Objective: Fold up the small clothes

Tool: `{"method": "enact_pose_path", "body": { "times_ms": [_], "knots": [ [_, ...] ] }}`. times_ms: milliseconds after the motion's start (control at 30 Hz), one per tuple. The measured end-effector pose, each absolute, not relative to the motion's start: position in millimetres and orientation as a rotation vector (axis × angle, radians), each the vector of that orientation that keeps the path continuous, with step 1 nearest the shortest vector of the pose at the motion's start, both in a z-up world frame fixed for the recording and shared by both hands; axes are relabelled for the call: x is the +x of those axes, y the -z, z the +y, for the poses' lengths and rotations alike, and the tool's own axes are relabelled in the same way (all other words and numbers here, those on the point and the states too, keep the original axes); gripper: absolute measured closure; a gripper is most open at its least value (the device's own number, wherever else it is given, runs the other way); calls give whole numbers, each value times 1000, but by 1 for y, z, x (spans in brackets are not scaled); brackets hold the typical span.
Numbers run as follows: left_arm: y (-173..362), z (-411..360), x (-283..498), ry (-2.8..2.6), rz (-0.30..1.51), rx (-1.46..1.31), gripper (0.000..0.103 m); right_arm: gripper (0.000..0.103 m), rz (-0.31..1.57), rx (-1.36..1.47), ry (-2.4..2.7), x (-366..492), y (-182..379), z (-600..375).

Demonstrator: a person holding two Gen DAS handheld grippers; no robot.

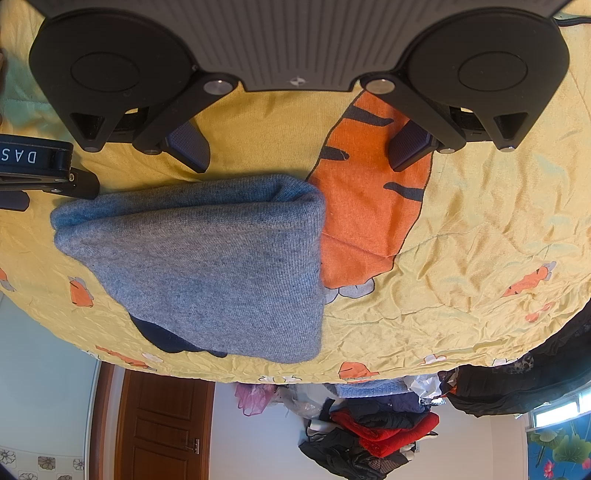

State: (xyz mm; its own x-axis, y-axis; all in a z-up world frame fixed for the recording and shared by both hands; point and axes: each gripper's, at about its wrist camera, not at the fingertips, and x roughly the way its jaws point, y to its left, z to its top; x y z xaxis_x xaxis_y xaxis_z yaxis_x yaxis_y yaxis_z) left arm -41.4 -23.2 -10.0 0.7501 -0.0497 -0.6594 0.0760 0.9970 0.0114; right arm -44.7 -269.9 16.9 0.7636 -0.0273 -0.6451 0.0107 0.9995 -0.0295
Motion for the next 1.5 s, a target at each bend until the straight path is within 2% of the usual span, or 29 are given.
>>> {"method": "enact_pose_path", "body": {
  "times_ms": [1500],
  "knots": [
    [9,-24,-41,55,738,36,0,0,711,-36,11,-48,-18,-267]
  ]
}}
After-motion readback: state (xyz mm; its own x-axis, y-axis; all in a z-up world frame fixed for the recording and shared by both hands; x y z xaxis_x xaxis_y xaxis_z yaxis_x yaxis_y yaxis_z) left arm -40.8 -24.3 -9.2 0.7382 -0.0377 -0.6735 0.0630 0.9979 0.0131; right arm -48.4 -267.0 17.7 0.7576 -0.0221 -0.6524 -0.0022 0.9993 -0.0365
